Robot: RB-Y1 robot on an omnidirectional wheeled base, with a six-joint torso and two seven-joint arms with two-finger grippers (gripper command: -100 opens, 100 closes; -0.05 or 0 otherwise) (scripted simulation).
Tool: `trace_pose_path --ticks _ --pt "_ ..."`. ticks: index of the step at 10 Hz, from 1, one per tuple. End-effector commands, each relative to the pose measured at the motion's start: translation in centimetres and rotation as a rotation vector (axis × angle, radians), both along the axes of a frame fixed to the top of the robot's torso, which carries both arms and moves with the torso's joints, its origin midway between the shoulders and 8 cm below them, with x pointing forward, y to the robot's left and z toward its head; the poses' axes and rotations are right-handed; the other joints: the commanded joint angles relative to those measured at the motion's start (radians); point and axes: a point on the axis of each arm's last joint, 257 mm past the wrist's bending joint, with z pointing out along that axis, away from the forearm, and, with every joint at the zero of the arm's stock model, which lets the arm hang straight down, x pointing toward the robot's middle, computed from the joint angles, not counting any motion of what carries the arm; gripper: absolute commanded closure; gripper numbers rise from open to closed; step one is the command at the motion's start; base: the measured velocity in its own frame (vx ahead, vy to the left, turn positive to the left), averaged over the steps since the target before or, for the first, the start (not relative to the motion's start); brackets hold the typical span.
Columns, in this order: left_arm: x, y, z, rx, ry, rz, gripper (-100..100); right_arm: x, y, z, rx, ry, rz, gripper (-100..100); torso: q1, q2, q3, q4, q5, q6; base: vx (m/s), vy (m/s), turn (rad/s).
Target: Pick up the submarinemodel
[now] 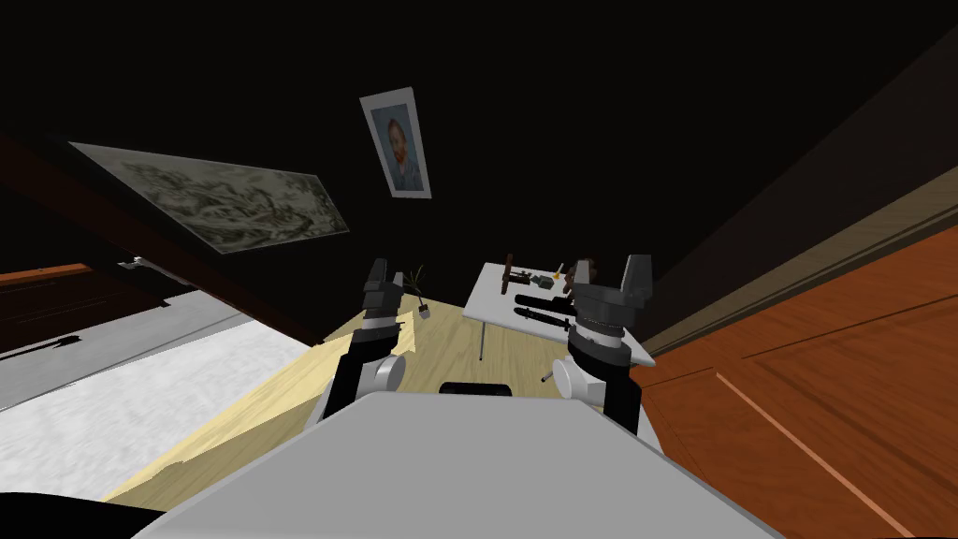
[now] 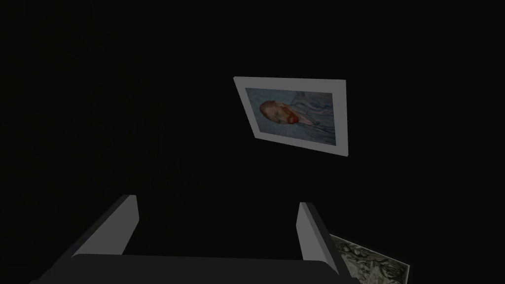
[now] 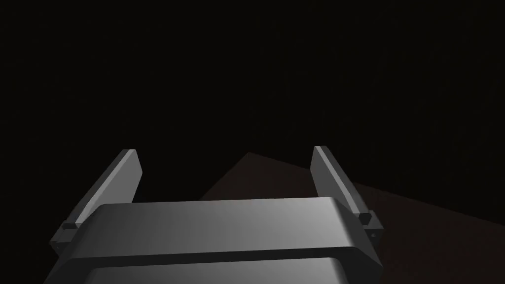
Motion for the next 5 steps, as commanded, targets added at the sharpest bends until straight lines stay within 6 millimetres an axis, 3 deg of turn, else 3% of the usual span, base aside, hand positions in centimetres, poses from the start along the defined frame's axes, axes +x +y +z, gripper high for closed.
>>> trace_pose_path --ticks 1,5 --pt "0.0 0.0 0.0 0.0 0.0 0.0 0 0.5 0.5 -0.6 -0.038 0.022 0.007 -100 0.0 0.0 0.0 0.0 0.0 0.0 -0.016 0.011 0.006" --pt "0.0 0.0 0.0 0.0 0.0 0.0 0 3.1 1.9 -4.1 -0.179 0.13 0.008 -100 0.002 0.005 0.003 0.001 0.001 0.0 -0.072 0.034 0.007"
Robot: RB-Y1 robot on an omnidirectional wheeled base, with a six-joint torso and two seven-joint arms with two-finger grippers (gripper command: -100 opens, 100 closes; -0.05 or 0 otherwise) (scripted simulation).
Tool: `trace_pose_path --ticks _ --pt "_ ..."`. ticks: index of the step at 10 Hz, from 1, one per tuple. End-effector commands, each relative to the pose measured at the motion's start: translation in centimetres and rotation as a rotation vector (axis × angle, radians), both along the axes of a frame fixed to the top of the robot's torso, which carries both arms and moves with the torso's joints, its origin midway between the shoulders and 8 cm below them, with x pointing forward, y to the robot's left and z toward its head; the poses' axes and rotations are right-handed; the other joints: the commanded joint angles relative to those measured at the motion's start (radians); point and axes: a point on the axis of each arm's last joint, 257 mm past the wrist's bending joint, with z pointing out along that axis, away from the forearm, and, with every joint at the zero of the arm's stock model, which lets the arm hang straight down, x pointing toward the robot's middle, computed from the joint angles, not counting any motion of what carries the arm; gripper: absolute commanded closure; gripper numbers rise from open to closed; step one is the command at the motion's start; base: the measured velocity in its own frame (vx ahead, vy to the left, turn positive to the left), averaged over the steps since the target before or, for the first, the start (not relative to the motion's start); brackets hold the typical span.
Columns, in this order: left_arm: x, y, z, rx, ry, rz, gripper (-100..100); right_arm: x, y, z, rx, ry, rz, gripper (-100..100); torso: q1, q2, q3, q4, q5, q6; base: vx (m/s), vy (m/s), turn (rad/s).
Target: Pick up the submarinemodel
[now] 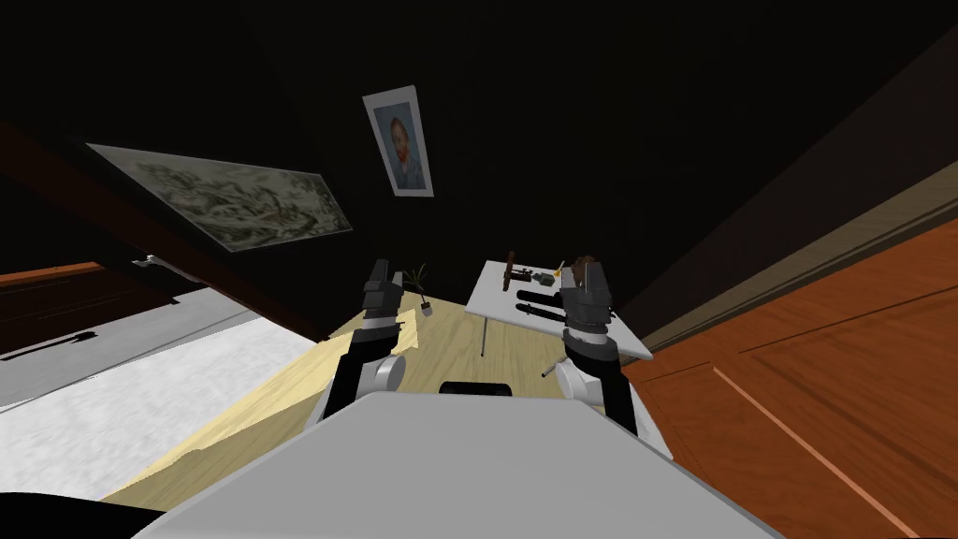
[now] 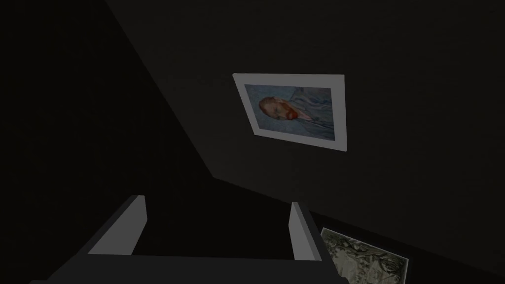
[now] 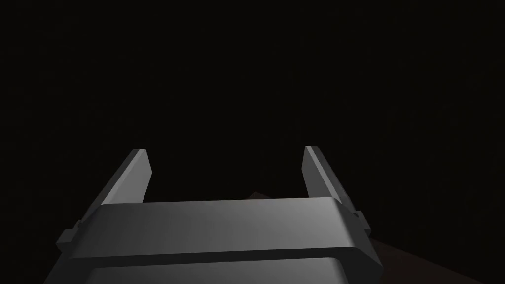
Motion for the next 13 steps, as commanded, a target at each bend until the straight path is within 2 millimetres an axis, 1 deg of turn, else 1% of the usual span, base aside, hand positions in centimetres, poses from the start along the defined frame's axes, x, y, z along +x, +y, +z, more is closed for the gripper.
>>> trace_pose_path --ticks 1,2,4,5,7,8,9,10,12,13 --pt "0.0 0.0 0.0 0.0 0.0 0.0 0 1.4 0.3 -2.1 -0.067 0.057 -0.01 -100 0.0 0.0 0.0 0.0 0.0 0.0 -0.133 0.038 0.005" --pt "0.0 0.0 0.0 0.0 0.0 0.0 0 1.4 0.3 -2.1 -0.071 0.058 -0.008 -100 0.0 0.002 0.001 0.0 0.0 0.0 -0.103 0.019 0.001" --pt "0.0 0.0 0.0 0.0 0.0 0.0 0 3.0 0.6 -5.1 -0.164 0.135 -0.025 -100 -0.001 0.001 0.001 0.0 0.0 0.0 -0.124 0.047 0.005" --pt "0.0 0.0 0.0 0.0 0.0 0.0 0 3.0 0.6 -5.2 -0.17 0.137 -0.023 -100 0.001 0.003 0.002 0.001 0.0 0.0 -0.106 0.047 -0.004" --pt "0.0 0.0 0.0 0.0 0.0 0.0 0 4.5 0.7 -8.6 -0.281 0.216 -0.043 -100 0.0 0.001 0.001 0.0 0.0 0.0 -0.142 0.036 0.003" --pt "0.0 0.0 0.0 0.0 0.0 0.0 0 4.5 0.6 -8.8 -0.281 0.221 -0.044 -100 -0.001 0.004 0.003 0.001 0.0 0.0 -0.129 0.026 0.003" --pt "0.0 0.0 0.0 0.0 0.0 0.0 0 5.2 0.4 -10.7 -0.341 0.264 -0.056 -100 -0.001 0.003 0.002 0.001 0.0 0.0 -0.117 0.026 0.005" --pt "0.0 0.0 0.0 0.0 0.0 0.0 0 5.2 0.4 -10.8 -0.341 0.264 -0.056 -100 -0.001 0.002 0.001 0.001 0.0 0.0 -0.092 0.038 0.003" --pt "0.0 0.0 0.0 0.0 0.0 0.0 0 6.3 -0.2 -14.5 -0.467 0.341 -0.082 -100 0.0 0.001 0.001 0.0 0.0 0.0 -0.132 0.051 0.015" --pt "0.0 0.0 0.0 0.0 0.0 0.0 0 6.4 -0.4 -14.9 -0.471 0.35 -0.083 -100 0.001 0.003 0.002 0.001 0.0 0.0 -0.125 0.068 0.003"
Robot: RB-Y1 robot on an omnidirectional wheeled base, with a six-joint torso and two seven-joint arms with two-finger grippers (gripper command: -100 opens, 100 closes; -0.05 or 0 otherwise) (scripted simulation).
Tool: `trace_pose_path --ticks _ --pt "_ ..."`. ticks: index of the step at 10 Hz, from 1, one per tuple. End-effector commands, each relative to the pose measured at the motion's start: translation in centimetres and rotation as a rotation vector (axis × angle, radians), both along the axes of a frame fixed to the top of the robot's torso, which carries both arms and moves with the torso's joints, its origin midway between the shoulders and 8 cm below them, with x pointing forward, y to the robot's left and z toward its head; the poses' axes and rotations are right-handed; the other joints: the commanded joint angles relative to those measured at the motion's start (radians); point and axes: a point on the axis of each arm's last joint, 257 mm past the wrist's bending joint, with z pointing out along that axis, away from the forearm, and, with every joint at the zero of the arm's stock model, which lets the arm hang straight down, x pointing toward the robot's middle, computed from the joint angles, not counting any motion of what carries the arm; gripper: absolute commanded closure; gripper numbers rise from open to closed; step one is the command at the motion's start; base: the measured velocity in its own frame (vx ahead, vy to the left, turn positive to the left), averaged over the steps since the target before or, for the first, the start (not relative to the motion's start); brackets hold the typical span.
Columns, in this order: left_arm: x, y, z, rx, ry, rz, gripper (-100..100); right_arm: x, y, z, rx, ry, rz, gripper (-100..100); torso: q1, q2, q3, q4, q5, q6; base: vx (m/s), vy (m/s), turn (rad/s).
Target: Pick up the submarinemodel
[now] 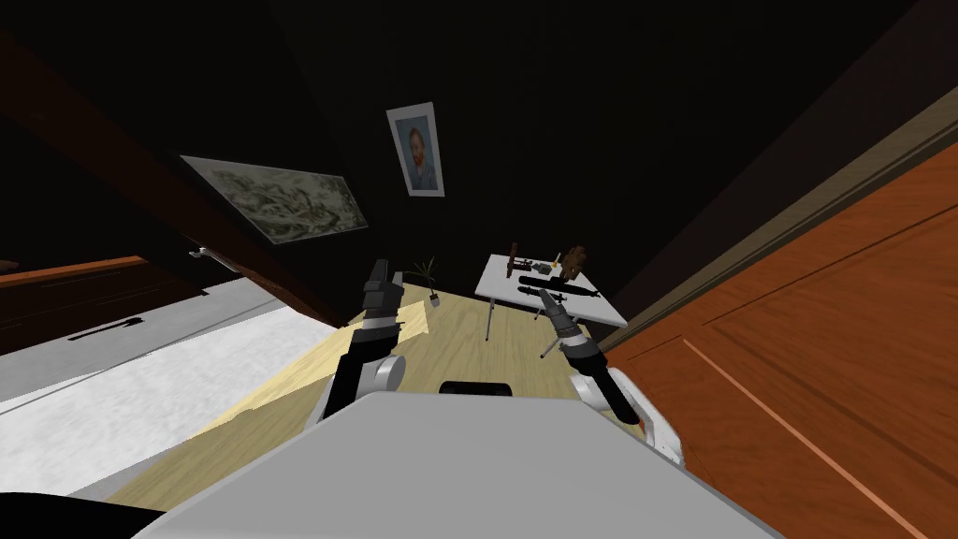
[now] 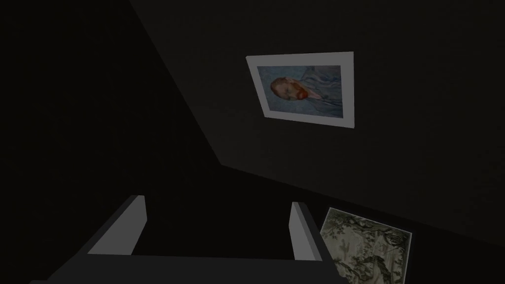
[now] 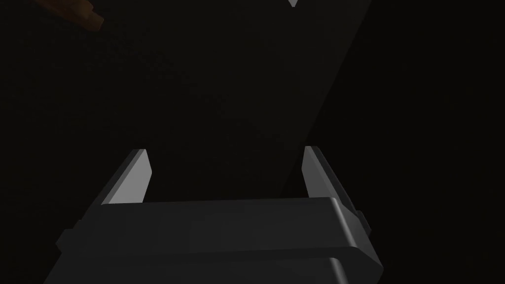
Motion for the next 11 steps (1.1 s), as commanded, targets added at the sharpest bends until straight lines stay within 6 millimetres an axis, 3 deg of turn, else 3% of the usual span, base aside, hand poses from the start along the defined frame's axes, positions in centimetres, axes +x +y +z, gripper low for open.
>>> trace_pose_path --ticks 1,3,7,8,11 --pt "0.0 0.0 0.0 0.0 0.0 0.0 0 0.6 -0.6 -2.6 -0.084 0.05 -0.013 -100 0.0 0.0 0.0 0.0 0.0 0.0 -0.131 0.047 0.012" --pt "0.0 0.0 0.0 0.0 0.0 0.0 0 1.0 -1.4 -4.8 -0.158 0.091 -0.024 -100 0.0 0.001 0.0 0.0 0.0 0.0 -0.127 0.059 0.016" --pt "0.0 0.0 0.0 0.0 0.0 0.0 0 1.6 -4.6 -11.2 -0.391 0.21 -0.057 -100 -0.001 -0.003 -0.002 -0.001 0.0 0.0 -0.089 0.056 0.027" --pt "0.0 0.0 0.0 0.0 0.0 0.0 0 1.5 -4.6 -11.3 -0.398 0.21 -0.055 -100 -0.001 -0.004 -0.002 -0.001 0.0 0.0 -0.049 0.046 0.013" --pt "0.0 0.0 0.0 0.0 0.0 0.0 0 1.5 -7.7 -15.4 -0.572 0.283 -0.07 -100 0.001 -0.006 -0.003 -0.001 0.0 0.0 -0.044 0.072 0.036"
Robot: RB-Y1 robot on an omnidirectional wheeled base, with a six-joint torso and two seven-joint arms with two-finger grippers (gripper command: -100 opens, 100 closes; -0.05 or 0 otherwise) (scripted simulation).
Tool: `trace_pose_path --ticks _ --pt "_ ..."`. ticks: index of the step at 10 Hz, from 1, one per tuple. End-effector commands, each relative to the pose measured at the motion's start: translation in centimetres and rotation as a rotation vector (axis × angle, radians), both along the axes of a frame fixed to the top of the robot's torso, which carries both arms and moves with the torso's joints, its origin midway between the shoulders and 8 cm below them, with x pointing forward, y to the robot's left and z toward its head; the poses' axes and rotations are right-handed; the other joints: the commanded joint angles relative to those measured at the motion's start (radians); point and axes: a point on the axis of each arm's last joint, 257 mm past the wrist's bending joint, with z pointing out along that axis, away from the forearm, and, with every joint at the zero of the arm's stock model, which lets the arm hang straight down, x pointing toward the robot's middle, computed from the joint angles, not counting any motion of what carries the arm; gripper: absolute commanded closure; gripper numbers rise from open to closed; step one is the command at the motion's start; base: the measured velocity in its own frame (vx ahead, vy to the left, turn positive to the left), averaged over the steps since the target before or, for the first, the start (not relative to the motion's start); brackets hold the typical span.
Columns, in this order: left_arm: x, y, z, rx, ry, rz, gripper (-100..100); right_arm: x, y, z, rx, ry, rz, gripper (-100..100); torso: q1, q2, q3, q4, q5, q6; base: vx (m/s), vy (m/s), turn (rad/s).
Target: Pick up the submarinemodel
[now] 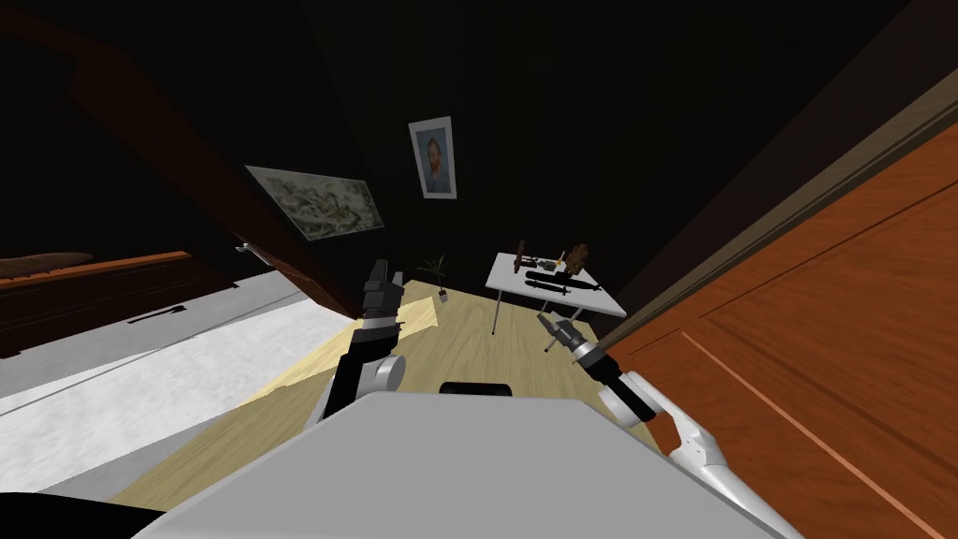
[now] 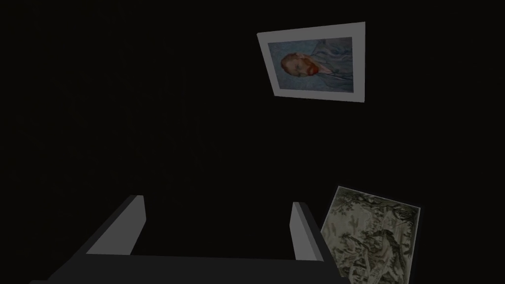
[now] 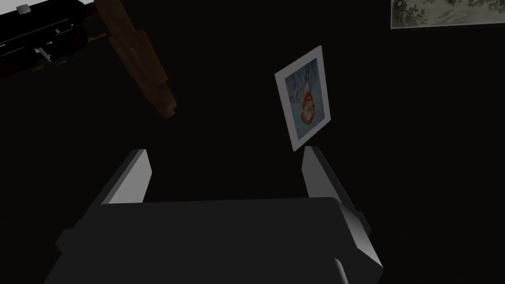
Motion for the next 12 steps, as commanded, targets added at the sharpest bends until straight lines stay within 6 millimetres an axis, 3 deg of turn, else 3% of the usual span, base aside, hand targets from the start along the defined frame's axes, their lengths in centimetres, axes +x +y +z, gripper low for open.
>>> trace_pose_path --ticks 1,6,9,12 --pt "0.0 0.0 0.0 0.0 0.0 0.0 0 -0.1 -1.7 -1.9 -0.104 0.035 0.002 -100 0.0 0.0 0.0 0.0 0.0 0.0 -0.018 0.081 0.032" --pt "0.0 0.0 0.0 0.0 0.0 0.0 0 -0.9 -6.6 -6.3 -0.297 0.125 -0.012 -100 0.0 -0.004 -0.002 -0.001 0.0 0.0 0.013 0.066 0.03" --pt "0.0 0.0 0.0 0.0 0.0 0.0 0 -2.0 -11.0 -8.8 -0.481 0.187 0.0 -100 0.0 -0.005 -0.003 -0.001 0.0 0.0 0.05 0.082 0.041" --pt "0.0 0.0 0.0 0.0 0.0 0.0 0 -2.7 -13.6 -10.1 -0.575 0.224 0.004 -100 0.001 -0.008 -0.004 -0.002 0.0 0.0 0.068 0.075 0.031"
